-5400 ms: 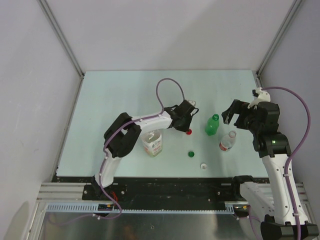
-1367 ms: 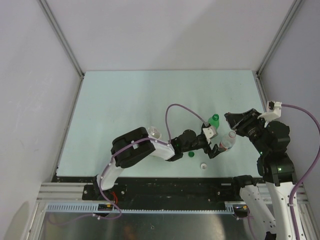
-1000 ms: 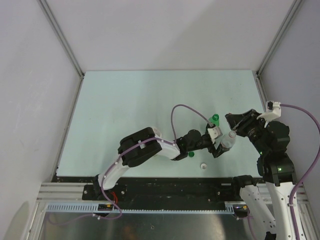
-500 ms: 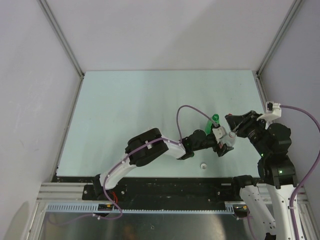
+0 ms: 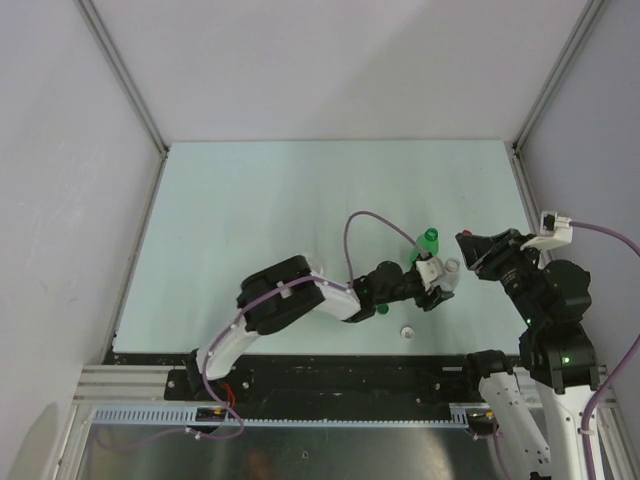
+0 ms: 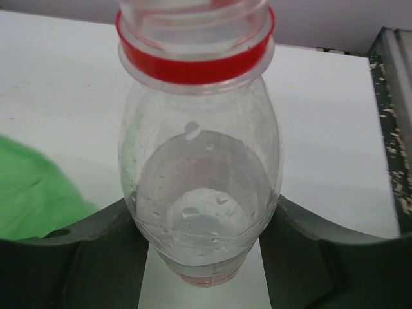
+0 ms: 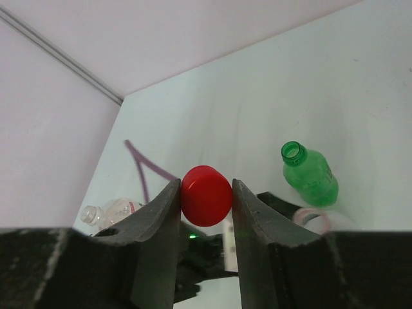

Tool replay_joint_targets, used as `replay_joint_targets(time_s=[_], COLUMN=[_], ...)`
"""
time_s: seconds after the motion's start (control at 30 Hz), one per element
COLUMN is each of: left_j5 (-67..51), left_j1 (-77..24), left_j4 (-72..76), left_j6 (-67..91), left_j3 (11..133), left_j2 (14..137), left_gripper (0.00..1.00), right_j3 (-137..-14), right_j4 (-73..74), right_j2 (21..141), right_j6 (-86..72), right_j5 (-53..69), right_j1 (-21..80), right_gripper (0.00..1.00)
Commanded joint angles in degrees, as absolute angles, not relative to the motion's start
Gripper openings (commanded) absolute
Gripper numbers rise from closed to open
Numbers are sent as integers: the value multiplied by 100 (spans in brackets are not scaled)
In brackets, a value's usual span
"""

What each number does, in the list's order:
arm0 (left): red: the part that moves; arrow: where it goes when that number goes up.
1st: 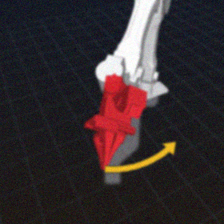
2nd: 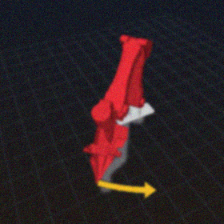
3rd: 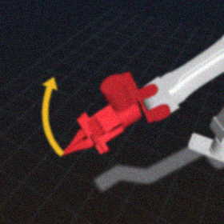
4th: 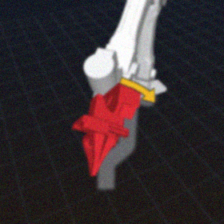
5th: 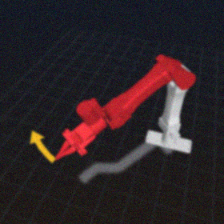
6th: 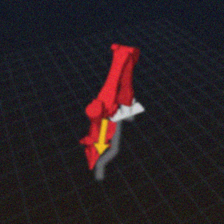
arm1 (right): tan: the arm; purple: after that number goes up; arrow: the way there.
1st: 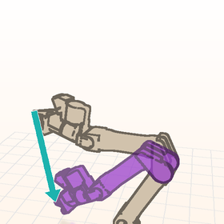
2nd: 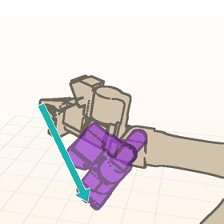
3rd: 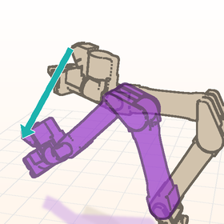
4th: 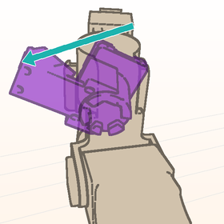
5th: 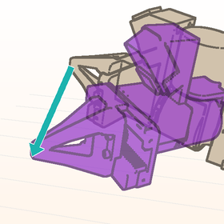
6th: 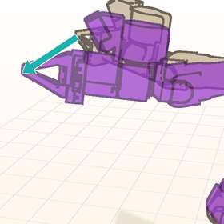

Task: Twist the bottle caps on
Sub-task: Screw the bottle cap onto the plastic bottle.

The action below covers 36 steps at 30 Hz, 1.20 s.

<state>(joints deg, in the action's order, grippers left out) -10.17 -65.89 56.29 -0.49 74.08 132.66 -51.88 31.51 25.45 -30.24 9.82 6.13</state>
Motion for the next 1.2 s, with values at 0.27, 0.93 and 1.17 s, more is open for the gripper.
replay_joint_targets(time_s=[0.27, 0.93, 1.17], left_j5=[-812, -25, -70], left_j1=[-6627, -6627, -6627], left_j4=[4349, -95, -171], left_j6=[187, 455, 371], left_j3=[4989, 5141, 5153], left_j2=[9068, 7399, 7290], left_gripper=[51, 49, 49], right_j3=[-5464, -5942, -6159], right_j4=[2945, 2743, 3197], right_j2=[1892, 4602, 4781], right_j6=[-2615, -1413, -1078], right_j5=[1702, 2585, 1544], right_j1=[612, 2734, 3275], right_gripper=[29, 24, 24])
